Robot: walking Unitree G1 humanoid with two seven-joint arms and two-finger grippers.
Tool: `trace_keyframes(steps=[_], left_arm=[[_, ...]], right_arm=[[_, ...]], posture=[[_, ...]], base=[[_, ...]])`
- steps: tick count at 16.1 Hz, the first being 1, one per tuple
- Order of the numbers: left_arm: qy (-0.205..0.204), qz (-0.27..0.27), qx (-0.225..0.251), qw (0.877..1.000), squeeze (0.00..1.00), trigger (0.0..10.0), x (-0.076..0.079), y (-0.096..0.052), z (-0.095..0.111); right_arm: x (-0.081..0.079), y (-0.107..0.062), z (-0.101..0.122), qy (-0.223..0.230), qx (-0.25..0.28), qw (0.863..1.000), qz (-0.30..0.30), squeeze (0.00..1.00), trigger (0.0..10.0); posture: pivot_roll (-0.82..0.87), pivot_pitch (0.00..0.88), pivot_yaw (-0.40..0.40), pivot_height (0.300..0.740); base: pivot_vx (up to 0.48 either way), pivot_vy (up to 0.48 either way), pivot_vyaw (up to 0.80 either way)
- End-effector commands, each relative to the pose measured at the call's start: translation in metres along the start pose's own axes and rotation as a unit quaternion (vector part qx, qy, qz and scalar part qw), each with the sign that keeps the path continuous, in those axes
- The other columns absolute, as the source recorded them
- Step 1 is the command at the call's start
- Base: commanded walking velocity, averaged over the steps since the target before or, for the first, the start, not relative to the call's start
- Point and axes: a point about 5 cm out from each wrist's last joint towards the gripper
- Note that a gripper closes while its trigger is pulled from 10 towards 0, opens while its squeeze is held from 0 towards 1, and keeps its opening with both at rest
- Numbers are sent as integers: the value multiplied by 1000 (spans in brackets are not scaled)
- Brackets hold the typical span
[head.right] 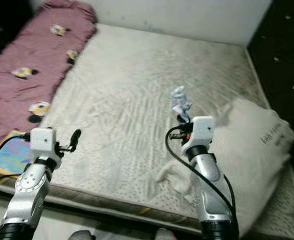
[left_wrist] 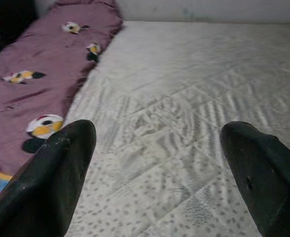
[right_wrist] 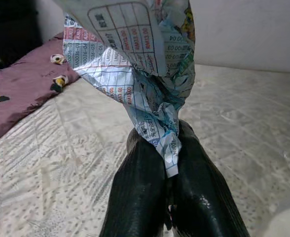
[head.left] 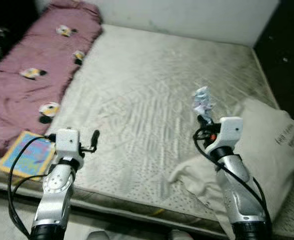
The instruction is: Clean up the room
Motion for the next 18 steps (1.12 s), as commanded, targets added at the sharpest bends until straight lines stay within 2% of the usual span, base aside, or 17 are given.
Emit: trace_keyframes(steps=[1,3,7,18], left_arm=[[-3,-13,-5,1000,0,10000,4,0,-1],[-4,-13,-6,1000,0,10000,4,0,-1],[-6,-12,-5,1000,0,10000,4,0,-1],[-9,-14,-8,1000,0,10000,5,0,-2]], right_arm=[[7,-2,0,1,-1,1000,-14,0,10000],[8,-2,-1,-3,-4,1000,-17,0,10000],[8,-2,-3,-3,-7,1000,-17,0,10000],[10,-4,-7,-10,-16,1000,-15,0,10000]], posture=[[-36,31,-38,740],[-36,31,-38,740],[-33,32,-40,740],[-33,30,-41,740]], base=[[0,0,-800],[0,0,-800],[0,416,-684],[0,441,0]])
Point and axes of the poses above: a point about 5 cm out from each wrist's last joint towards the gripper, its own y axis pointing out of the wrist towards the gripper, its own z axis along the axis of the wrist's last joint, x = y × z, and after that the axes turned 15 degrees about y, right-handed
